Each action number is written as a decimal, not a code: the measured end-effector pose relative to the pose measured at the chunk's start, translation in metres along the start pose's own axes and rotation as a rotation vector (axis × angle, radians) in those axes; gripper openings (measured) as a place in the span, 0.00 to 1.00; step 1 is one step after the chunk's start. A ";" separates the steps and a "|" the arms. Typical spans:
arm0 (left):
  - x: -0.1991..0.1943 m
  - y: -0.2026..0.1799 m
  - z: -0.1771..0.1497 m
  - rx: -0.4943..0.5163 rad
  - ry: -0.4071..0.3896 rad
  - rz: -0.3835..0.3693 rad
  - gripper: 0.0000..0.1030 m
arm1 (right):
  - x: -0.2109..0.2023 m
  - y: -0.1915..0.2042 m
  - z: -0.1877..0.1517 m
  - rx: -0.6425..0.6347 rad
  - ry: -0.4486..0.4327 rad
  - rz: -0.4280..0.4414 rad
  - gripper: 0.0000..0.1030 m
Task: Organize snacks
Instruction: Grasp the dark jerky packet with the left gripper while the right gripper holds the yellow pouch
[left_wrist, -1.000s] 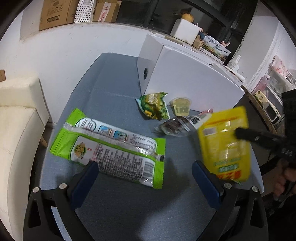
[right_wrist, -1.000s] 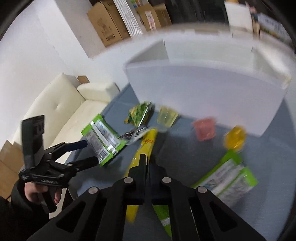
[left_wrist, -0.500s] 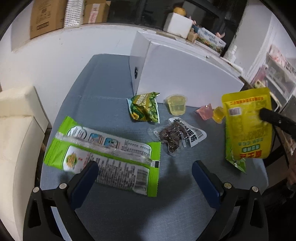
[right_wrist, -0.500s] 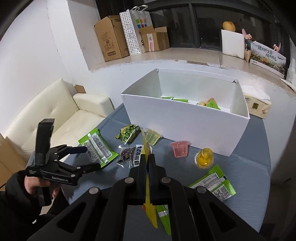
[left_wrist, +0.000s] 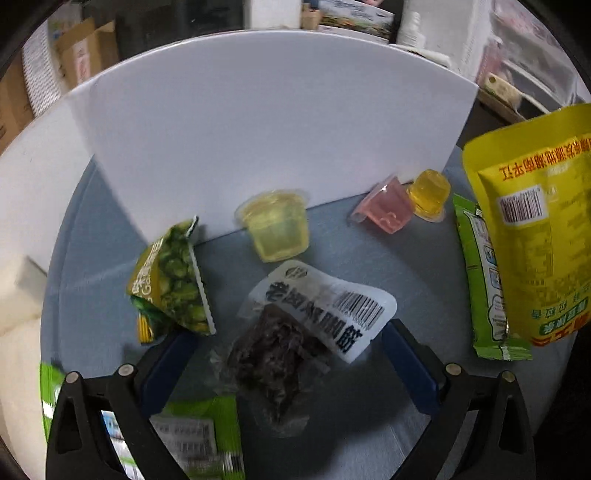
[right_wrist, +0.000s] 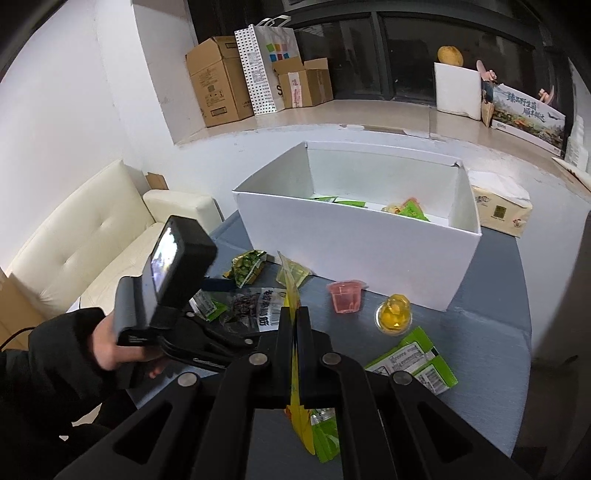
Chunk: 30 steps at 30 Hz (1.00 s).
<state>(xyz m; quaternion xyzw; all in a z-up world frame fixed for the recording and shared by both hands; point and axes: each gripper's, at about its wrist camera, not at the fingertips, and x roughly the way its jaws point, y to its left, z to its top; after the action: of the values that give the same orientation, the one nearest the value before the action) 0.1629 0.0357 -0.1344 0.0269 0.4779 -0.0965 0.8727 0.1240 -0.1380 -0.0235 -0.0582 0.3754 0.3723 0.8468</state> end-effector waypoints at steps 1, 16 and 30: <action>0.000 -0.002 0.001 0.013 -0.006 0.000 0.93 | -0.001 -0.002 -0.001 0.004 0.000 -0.002 0.01; -0.068 0.012 -0.015 -0.076 -0.159 -0.104 0.59 | -0.005 -0.010 -0.004 0.029 -0.015 0.012 0.01; -0.155 0.009 0.014 -0.065 -0.359 -0.151 0.59 | -0.026 -0.001 0.022 -0.038 -0.071 -0.044 0.01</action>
<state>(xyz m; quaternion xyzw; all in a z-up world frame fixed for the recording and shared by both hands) 0.0952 0.0646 0.0028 -0.0547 0.3180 -0.1495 0.9346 0.1260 -0.1461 0.0094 -0.0693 0.3364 0.3626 0.8663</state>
